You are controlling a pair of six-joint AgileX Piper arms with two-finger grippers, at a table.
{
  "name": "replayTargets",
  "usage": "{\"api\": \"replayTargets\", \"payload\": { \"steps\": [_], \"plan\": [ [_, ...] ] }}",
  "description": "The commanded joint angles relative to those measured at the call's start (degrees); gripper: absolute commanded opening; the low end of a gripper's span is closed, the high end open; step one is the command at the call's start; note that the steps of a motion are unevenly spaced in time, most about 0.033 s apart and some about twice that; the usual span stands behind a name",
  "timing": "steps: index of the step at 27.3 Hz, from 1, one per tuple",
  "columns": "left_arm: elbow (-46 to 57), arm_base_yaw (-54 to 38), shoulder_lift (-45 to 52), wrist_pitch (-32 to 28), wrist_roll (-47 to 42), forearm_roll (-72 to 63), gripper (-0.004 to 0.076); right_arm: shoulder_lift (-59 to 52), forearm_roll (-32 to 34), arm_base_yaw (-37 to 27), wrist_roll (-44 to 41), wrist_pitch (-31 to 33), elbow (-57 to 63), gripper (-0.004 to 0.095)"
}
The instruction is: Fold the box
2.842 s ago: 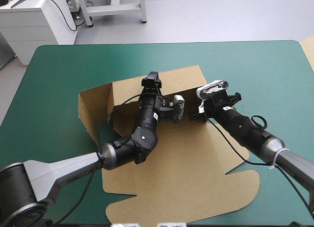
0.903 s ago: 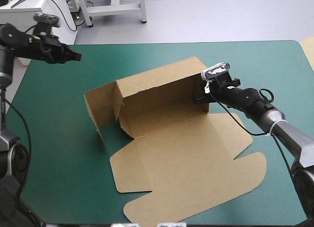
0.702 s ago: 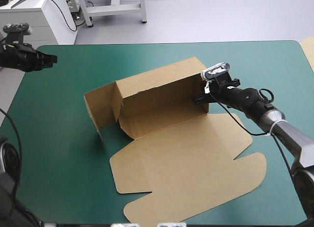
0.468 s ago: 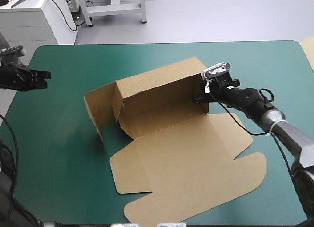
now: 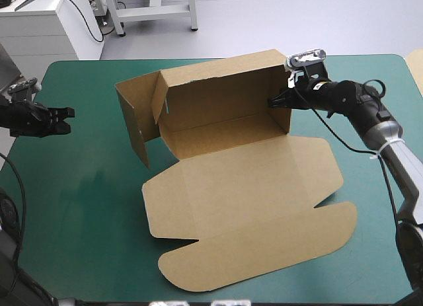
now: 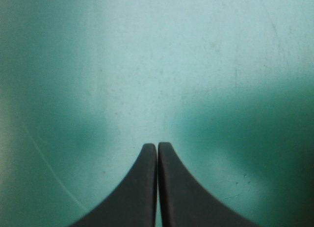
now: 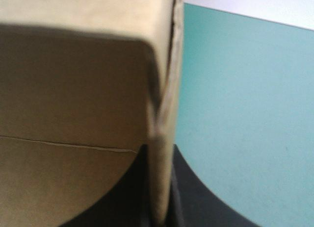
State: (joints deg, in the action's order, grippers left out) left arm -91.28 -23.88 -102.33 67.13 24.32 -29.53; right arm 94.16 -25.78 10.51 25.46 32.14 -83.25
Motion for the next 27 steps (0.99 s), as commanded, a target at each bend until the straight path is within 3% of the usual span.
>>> {"api": "replayTargets", "payload": {
  "steps": [1,4,7,11,17,20,27],
  "plan": [
    [-1.35,-0.18,3.39,-1.03,-0.71,-2.43,-0.0008,-0.35,14.31,-0.35,-17.75,14.26,-10.43,-0.0013],
    [-1.35,-0.18,3.78,-1.03,-0.71,-2.43,-0.0008,2.00,19.07,-0.35,-21.74,28.22,-19.47,-0.0013],
    [-1.35,-0.18,3.92,-0.92,-0.71,-2.43,-0.0008,3.54,19.16,-0.35,-23.13,38.99,-26.59,-0.0013],
    [-1.35,-0.18,3.92,-0.41,-0.71,-2.97,-0.0008,2.30,19.82,-0.62,-25.46,39.32,-28.34,-0.0013],
    [-1.35,-0.18,3.92,-0.47,-0.71,-3.53,-0.0008,-6.28,15.40,-0.55,-27.95,39.32,-15.84,-0.0009],
    [-1.35,-0.18,3.92,-1.21,-0.54,-4.53,-0.0008,-8.70,16.68,-0.12,-28.11,39.32,-10.52,-0.0010],
    [-1.35,-0.18,3.92,-1.22,-0.54,-5.20,-0.0008,-4.17,17.73,-0.12,-29.00,39.23,-6.72,-0.0008]
  ]
}}
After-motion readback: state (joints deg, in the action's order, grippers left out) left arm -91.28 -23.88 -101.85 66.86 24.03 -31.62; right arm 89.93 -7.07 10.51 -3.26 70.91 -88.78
